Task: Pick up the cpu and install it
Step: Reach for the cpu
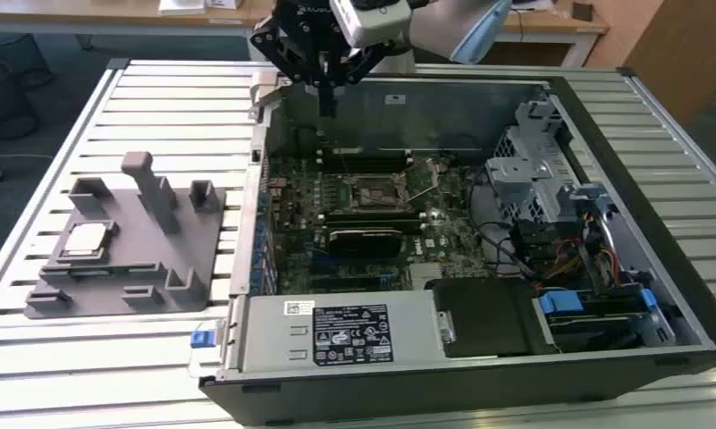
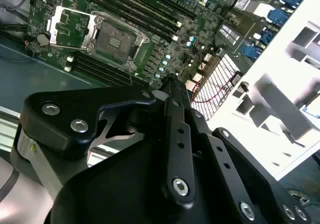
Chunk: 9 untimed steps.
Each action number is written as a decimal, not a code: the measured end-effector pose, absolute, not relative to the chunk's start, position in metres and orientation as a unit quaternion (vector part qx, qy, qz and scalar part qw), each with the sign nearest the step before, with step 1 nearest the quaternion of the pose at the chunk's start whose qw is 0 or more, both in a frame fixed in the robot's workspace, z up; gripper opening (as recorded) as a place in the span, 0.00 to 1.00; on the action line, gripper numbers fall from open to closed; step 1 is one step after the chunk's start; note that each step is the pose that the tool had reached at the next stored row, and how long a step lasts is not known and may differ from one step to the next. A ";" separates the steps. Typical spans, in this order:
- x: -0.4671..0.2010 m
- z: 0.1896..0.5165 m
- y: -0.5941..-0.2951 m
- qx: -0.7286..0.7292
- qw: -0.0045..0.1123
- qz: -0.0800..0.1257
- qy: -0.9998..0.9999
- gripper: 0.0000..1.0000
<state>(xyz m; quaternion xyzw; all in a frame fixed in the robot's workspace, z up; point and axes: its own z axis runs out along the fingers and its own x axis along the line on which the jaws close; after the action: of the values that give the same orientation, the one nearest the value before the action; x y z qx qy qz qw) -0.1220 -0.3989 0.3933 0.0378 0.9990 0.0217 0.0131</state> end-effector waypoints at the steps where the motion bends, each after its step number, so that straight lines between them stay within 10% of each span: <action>1: -0.122 0.393 -0.399 0.038 0.013 0.022 0.999 0.11; 9: -0.124 0.393 -0.399 0.038 0.013 0.022 0.999 0.11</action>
<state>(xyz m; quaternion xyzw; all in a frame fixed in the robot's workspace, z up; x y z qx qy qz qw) -0.1236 -0.3989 0.3933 0.0379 0.9990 0.0217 0.0130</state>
